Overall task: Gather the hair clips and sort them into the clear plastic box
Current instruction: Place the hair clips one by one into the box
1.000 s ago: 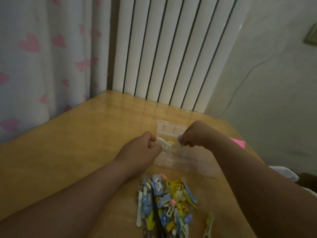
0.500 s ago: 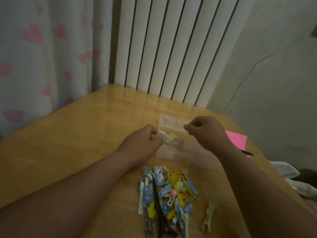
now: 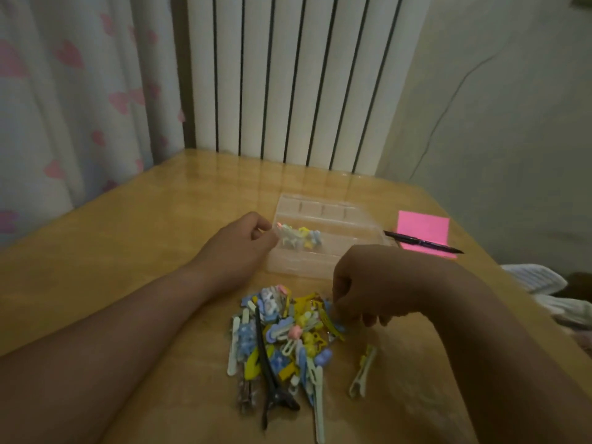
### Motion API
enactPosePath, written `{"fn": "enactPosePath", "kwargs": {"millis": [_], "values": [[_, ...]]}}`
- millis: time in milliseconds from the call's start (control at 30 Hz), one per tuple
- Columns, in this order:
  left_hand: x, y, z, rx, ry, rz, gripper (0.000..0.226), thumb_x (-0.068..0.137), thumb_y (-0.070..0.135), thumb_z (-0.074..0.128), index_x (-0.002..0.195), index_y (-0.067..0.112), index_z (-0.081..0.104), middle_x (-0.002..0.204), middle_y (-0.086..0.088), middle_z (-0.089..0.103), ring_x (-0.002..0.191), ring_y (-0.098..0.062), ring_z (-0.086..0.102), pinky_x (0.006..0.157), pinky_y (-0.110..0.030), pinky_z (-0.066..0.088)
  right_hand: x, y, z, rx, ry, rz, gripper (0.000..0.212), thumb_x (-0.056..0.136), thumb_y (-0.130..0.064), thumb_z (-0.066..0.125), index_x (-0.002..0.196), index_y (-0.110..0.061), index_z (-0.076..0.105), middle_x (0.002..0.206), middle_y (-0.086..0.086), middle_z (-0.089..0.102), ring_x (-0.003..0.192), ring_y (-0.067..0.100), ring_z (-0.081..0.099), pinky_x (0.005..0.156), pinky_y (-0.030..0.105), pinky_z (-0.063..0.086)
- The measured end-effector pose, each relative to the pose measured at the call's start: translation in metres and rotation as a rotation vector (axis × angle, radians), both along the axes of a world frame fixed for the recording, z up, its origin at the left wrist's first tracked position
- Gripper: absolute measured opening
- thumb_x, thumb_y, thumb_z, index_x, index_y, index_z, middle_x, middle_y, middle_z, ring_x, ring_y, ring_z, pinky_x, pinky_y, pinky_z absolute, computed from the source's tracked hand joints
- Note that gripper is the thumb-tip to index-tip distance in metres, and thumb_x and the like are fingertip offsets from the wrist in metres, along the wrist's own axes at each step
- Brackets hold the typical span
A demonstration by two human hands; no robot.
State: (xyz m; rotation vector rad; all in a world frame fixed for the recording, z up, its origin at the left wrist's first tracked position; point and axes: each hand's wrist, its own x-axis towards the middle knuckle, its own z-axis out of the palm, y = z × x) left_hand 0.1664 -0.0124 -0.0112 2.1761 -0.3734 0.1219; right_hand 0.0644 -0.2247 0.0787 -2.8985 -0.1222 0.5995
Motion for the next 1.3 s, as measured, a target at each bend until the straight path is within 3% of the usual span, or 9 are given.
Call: {"fn": "enactPosePath", "kwargs": {"millis": [267, 367, 433, 533, 600, 800, 1033, 1167, 1300], "values": [[0.000, 0.000, 0.000, 0.003, 0.004, -0.002, 0.034, 0.106, 0.050, 0.054, 0.127, 0.026, 0.062, 0.100, 0.006, 0.064, 0.090, -0.012, 0.062, 0.076, -0.035, 0.047, 0.003, 0.007, -0.006, 0.017, 0.029, -0.012, 0.016, 0.091, -0.016, 0.071, 0.093, -0.003, 0.081, 0.067, 0.006, 0.073, 0.052, 0.015, 0.064, 0.050, 0.021, 0.055], [0.000, 0.000, -0.001, -0.012, 0.025, -0.006, 0.033, 0.106, 0.049, 0.055, 0.128, 0.026, 0.061, 0.099, 0.006, 0.065, 0.090, -0.014, 0.063, 0.080, -0.038, 0.050, 0.001, -0.001, -0.002, 0.049, 0.006, 0.007, 0.015, 0.094, -0.020, 0.070, 0.091, -0.010, 0.080, 0.077, 0.005, 0.079, 0.062, 0.016, 0.073, 0.058, 0.027, 0.060], [0.000, 0.000, -0.001, -0.004, 0.027, -0.005, 0.033, 0.105, 0.050, 0.055, 0.129, 0.027, 0.060, 0.100, 0.008, 0.066, 0.090, -0.013, 0.064, 0.078, -0.037, 0.050, 0.003, -0.009, 0.002, 0.166, -0.103, -0.035, 0.014, 0.098, -0.024, 0.070, 0.092, -0.015, 0.078, 0.083, 0.003, 0.080, 0.071, 0.015, 0.077, 0.065, 0.030, 0.063], [0.000, -0.001, -0.002, 0.000, 0.027, 0.009, 0.034, 0.104, 0.050, 0.055, 0.130, 0.029, 0.058, 0.098, 0.011, 0.066, 0.087, -0.010, 0.064, 0.072, -0.034, 0.049, 0.017, -0.016, 0.008, 0.461, -0.402, -0.182, 0.011, 0.099, -0.025, 0.071, 0.094, -0.015, 0.074, 0.082, 0.000, 0.079, 0.068, 0.010, 0.075, 0.062, 0.029, 0.059], [-0.001, -0.002, -0.002, 0.007, 0.027, 0.007, 0.033, 0.104, 0.050, 0.054, 0.130, 0.029, 0.057, 0.094, 0.011, 0.066, 0.085, -0.011, 0.064, 0.073, -0.035, 0.050, 0.036, -0.015, 0.012, 0.525, -0.525, -0.268, 0.012, 0.098, -0.023, 0.073, 0.092, -0.013, 0.074, 0.078, 0.000, 0.079, 0.065, 0.010, 0.073, 0.060, 0.030, 0.057], [0.000, -0.001, -0.002, 0.013, 0.026, -0.008, 0.034, 0.104, 0.050, 0.054, 0.129, 0.028, 0.056, 0.091, 0.010, 0.066, 0.084, -0.014, 0.064, 0.077, -0.039, 0.052, 0.107, 0.006, 0.011, 0.360, -0.427, -0.332, 0.010, 0.097, -0.016, 0.070, 0.090, -0.011, 0.075, 0.083, 0.007, 0.078, 0.070, 0.015, 0.073, 0.052, 0.024, 0.050], [0.003, -0.002, -0.004, 0.011, 0.045, -0.014, 0.046, 0.095, 0.061, 0.051, 0.130, 0.031, 0.056, 0.095, 0.013, 0.066, 0.089, -0.017, 0.065, 0.080, -0.040, 0.053, 0.137, 0.017, -0.005, 0.080, -0.290, -0.325, 0.019, 0.079, -0.007, 0.075, 0.094, 0.002, 0.082, 0.095, 0.022, 0.080, 0.071, 0.025, 0.067, 0.064, 0.031, 0.052], [0.003, -0.001, -0.004, 0.021, 0.060, -0.021, 0.057, 0.086, 0.068, 0.044, 0.130, 0.033, 0.056, 0.098, 0.014, 0.065, 0.091, -0.021, 0.065, 0.083, -0.043, 0.052, 0.135, 0.017, -0.006, 0.102, -0.282, -0.328, 0.019, 0.080, -0.007, 0.077, 0.095, 0.003, 0.082, 0.094, 0.022, 0.080, 0.072, 0.025, 0.069, 0.063, 0.030, 0.052], [0.003, 0.000, -0.004, 0.028, 0.046, -0.014, 0.049, 0.094, 0.064, 0.050, 0.131, 0.032, 0.056, 0.101, 0.015, 0.066, 0.093, -0.017, 0.065, 0.082, -0.040, 0.054, 0.123, 0.011, -0.006, 0.239, -0.384, -0.335, 0.012, 0.092, -0.020, 0.079, 0.093, -0.008, 0.079, 0.085, 0.005, 0.078, 0.071, 0.017, 0.070, 0.053, 0.024, 0.049]]}}
